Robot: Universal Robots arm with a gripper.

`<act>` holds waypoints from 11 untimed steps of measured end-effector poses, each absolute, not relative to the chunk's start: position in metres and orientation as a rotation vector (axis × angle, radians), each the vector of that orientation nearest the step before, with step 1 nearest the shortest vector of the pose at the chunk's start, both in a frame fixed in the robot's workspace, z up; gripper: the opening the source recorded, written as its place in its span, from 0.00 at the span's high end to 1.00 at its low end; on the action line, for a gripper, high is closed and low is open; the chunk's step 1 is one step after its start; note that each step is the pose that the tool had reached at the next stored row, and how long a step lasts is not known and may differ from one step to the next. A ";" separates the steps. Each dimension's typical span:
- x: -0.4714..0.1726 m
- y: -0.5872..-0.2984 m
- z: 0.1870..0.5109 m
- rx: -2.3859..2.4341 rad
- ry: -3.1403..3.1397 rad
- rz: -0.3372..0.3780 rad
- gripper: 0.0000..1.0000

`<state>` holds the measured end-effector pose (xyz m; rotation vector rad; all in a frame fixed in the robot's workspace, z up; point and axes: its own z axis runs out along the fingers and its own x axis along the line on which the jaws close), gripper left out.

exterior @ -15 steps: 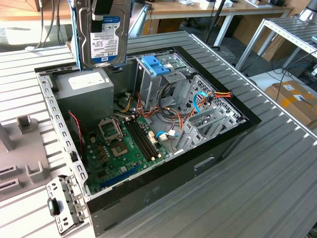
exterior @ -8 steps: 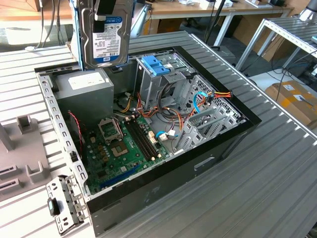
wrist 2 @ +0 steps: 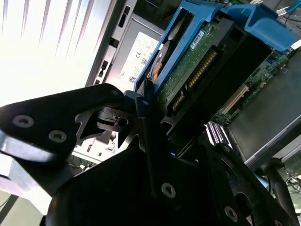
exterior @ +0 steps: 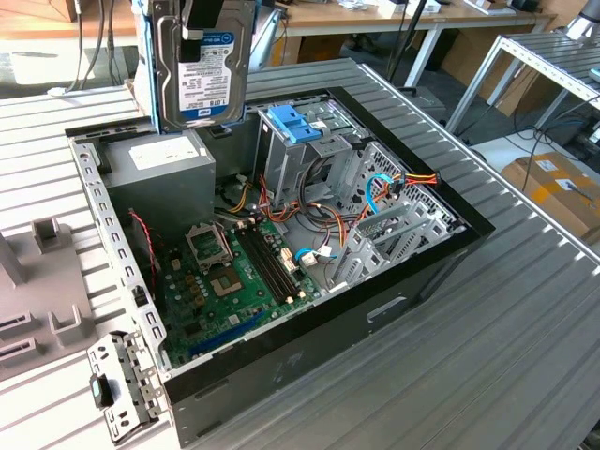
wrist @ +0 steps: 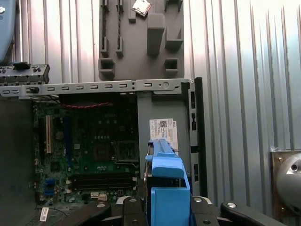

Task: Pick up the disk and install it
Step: 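Pick up the disk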

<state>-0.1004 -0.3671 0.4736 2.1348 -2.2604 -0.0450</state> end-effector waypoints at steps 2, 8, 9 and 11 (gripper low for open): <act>-0.100 -0.368 0.474 2.135 -2.260 -0.045 0.64; -0.097 -0.370 0.473 2.135 -2.260 -0.045 0.64; -0.097 -0.370 0.473 2.135 -2.260 -0.045 0.64; -0.096 -0.371 0.473 2.135 -2.260 -0.045 0.64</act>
